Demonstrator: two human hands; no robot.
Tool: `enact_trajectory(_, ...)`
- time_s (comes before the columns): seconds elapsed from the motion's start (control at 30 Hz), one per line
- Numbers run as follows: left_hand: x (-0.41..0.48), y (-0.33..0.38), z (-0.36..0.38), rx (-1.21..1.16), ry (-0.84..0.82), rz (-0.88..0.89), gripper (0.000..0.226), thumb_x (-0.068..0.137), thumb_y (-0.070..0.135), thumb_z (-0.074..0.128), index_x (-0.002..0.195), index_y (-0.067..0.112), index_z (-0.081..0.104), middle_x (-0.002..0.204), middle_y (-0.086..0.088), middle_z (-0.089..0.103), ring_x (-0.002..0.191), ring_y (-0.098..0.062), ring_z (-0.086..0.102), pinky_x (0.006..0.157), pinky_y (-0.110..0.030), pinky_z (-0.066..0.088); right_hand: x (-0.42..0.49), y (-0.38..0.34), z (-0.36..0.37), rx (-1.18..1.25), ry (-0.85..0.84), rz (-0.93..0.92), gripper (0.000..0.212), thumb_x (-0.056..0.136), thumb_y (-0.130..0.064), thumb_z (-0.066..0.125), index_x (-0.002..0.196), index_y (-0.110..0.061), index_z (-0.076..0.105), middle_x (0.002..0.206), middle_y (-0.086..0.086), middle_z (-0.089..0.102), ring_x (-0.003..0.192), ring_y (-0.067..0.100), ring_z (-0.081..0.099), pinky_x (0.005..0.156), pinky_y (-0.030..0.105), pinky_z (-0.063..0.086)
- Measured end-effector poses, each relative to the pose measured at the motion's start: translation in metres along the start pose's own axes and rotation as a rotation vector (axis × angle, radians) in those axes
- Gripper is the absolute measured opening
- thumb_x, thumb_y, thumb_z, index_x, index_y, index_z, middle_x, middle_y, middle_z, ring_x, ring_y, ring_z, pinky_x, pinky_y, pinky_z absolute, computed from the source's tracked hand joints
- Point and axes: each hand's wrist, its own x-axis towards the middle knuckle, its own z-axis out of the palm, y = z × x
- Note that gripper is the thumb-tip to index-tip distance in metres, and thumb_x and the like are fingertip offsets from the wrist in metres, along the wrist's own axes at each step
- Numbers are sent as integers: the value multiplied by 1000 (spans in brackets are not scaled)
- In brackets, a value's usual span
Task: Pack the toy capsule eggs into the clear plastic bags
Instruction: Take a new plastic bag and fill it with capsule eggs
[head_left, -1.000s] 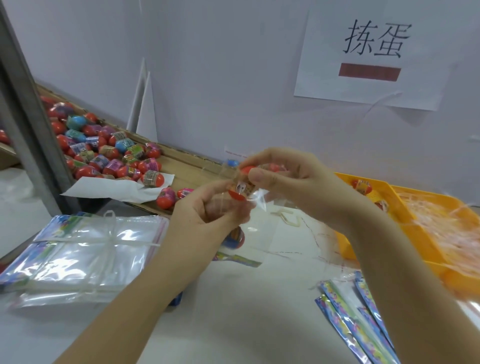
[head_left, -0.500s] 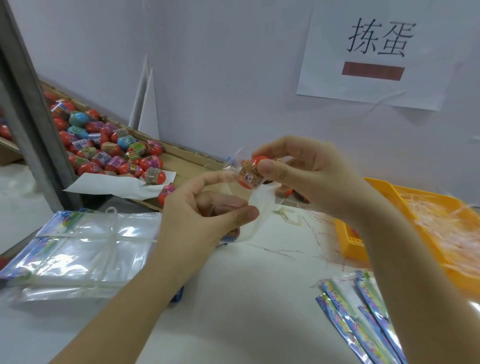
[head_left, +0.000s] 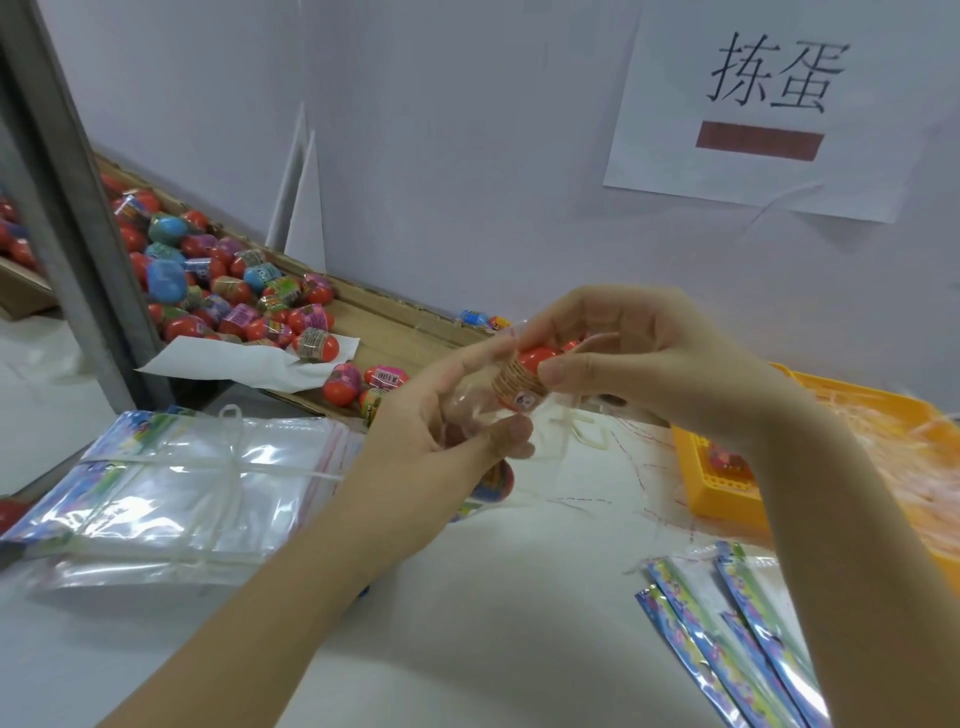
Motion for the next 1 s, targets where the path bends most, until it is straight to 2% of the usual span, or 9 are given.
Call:
enact_trajectory(0.1,-1,1,2,-23,6,-19,58,65,23,76,116,45,60,83,-17,74,73,-39,69,67,-45,60,-2,0,1,-61,10,7,17,79,-22,75,95,-27,71,96,2,72,85,32,68,76,58,54)
enact_trajectory(0.23,-2,3,2,8,46,-42,65,63,27,78,121,48,57,84,-31,68,70,-40,68,59,-42,60,0,4,5,63,-13,94,49,79,-8,76,116,-33,55,98,1,67,76,18,67,71,37,56)
enact_trajectory(0.3,-2,4,2,-1,58,-34,67,61,31,79,122,48,57,79,-34,64,69,-44,65,52,-37,56,2,6,6,53,-34,121,47,81,-8,73,118,-33,58,98,-3,68,72,14,63,65,26,52)
enact_trajectory(0.4,-1,3,1,23,97,-6,65,55,37,81,115,47,58,76,-27,67,69,-38,68,55,-40,58,3,7,6,63,-44,111,25,83,-8,71,100,-26,72,90,-1,74,80,18,67,74,29,57)
enact_trajectory(0.5,0,2,-2,68,107,-20,50,54,44,81,102,35,69,80,-21,71,70,-33,71,63,-33,60,3,8,5,228,-45,101,26,78,2,72,94,-19,74,92,8,74,86,20,69,82,31,56)
enact_trajectory(0.7,-2,1,-2,86,34,-34,31,64,40,76,93,30,74,84,-8,74,72,-27,72,62,-29,61,6,11,11,301,-5,100,34,78,14,66,82,-19,71,79,13,64,63,21,62,50,27,51)
enact_trajectory(0.8,-1,2,-2,59,22,-24,40,63,39,76,102,32,69,84,-6,75,70,-19,74,61,-19,56,8,11,14,242,38,115,33,78,17,60,82,-15,69,75,14,60,58,19,58,47,25,48)
enact_trajectory(0.93,-1,4,0,17,35,-28,47,63,40,75,108,32,67,88,-2,76,68,-21,74,60,-22,57,9,11,15,240,81,120,37,78,16,55,78,-18,70,69,5,58,56,18,56,46,26,48)
enact_trajectory(1.0,-1,4,1,-7,73,-38,35,69,36,72,103,28,70,88,-6,75,68,-23,74,57,-25,58,10,12,15,278,84,126,35,81,11,57,81,-20,72,70,2,60,57,16,57,46,26,48)
